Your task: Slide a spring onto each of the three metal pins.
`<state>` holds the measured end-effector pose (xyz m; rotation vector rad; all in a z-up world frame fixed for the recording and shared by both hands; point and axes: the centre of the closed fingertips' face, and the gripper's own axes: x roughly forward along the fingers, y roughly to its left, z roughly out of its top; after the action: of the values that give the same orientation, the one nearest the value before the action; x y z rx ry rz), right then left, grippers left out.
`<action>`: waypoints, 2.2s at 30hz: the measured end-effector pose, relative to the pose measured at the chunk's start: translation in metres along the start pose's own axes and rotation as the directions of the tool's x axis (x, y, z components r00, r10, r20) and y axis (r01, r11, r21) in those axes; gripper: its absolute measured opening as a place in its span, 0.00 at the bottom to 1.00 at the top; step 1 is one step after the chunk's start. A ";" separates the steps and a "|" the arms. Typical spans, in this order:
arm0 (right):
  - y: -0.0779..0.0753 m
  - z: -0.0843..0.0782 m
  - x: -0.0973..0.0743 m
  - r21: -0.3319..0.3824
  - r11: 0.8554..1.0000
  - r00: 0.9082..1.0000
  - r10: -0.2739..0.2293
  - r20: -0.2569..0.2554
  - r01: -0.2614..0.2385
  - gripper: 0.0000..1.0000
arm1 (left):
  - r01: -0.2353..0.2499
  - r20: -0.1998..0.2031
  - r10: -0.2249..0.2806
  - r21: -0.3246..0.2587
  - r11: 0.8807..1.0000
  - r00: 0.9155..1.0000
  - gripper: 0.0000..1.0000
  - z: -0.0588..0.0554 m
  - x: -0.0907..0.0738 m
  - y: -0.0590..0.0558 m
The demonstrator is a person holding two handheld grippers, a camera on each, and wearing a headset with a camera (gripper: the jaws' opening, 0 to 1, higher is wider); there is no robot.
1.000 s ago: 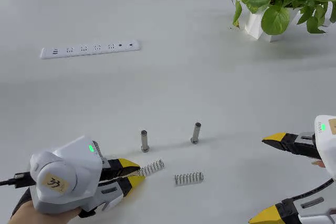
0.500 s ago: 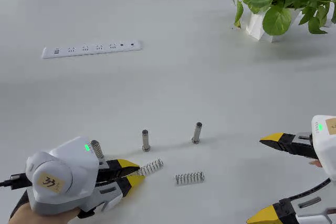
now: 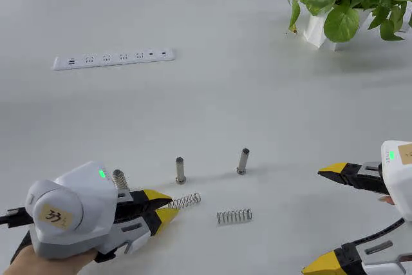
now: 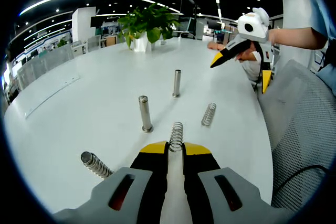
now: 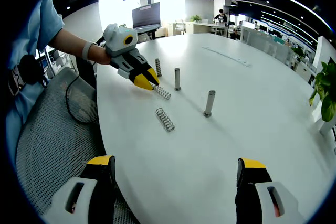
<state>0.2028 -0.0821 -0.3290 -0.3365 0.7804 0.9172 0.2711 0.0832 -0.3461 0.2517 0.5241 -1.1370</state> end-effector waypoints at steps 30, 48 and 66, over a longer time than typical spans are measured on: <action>0.005 0.004 0.006 -0.007 1.000 1.000 0.020 0.008 -0.020 0.95 | 0.004 0.001 -0.004 -0.027 1.000 1.000 0.06 0.002 -0.005 -0.003; 0.006 0.003 0.005 -0.005 1.000 1.000 0.020 0.004 -0.020 0.95 | -0.013 -0.037 0.012 -0.021 1.000 0.999 0.07 -0.018 0.001 -0.005; 0.006 0.003 0.005 -0.006 1.000 1.000 0.022 0.002 -0.022 0.95 | -0.009 -0.042 0.008 -0.033 0.999 0.999 0.07 -0.019 -0.002 -0.004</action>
<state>0.2013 -0.0735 -0.3303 -0.3325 0.7805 0.9402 0.2617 0.0920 -0.3613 0.2490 0.5779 -1.1156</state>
